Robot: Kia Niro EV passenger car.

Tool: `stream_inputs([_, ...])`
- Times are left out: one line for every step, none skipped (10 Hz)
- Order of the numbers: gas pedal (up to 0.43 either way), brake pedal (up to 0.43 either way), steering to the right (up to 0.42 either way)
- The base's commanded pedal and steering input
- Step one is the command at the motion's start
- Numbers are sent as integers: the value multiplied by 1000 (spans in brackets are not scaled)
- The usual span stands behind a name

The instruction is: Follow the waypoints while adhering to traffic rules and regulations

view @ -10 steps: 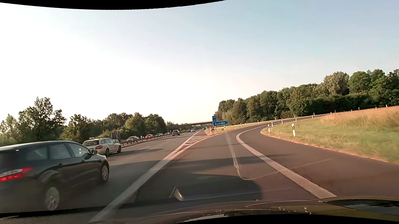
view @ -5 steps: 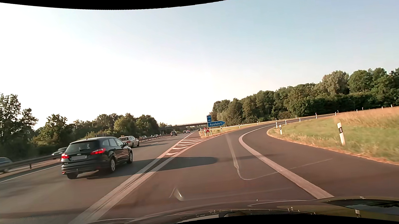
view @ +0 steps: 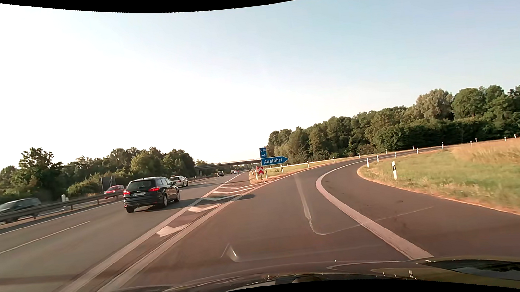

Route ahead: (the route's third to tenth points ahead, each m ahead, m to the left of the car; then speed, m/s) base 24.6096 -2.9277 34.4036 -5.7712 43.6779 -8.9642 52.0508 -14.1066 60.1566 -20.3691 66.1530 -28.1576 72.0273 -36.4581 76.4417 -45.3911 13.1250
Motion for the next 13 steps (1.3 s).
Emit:
stream_inputs([118, 0, 30])
stream_inputs([118, 0, 34])
stream_inputs([118, 0, 35])
stream_inputs([118, 0, 35])
stream_inputs([118, 0, 37])
stream_inputs([118, 0, 42])
stream_inputs([130, 0, 44])
stream_inputs([130, 0, 43])
stream_inputs([130, 0, 43])
stream_inputs([138, 0, 43])
stream_inputs([150, 0, 43])
stream_inputs([157, 0, 43])
stream_inputs([157, 0, 47])
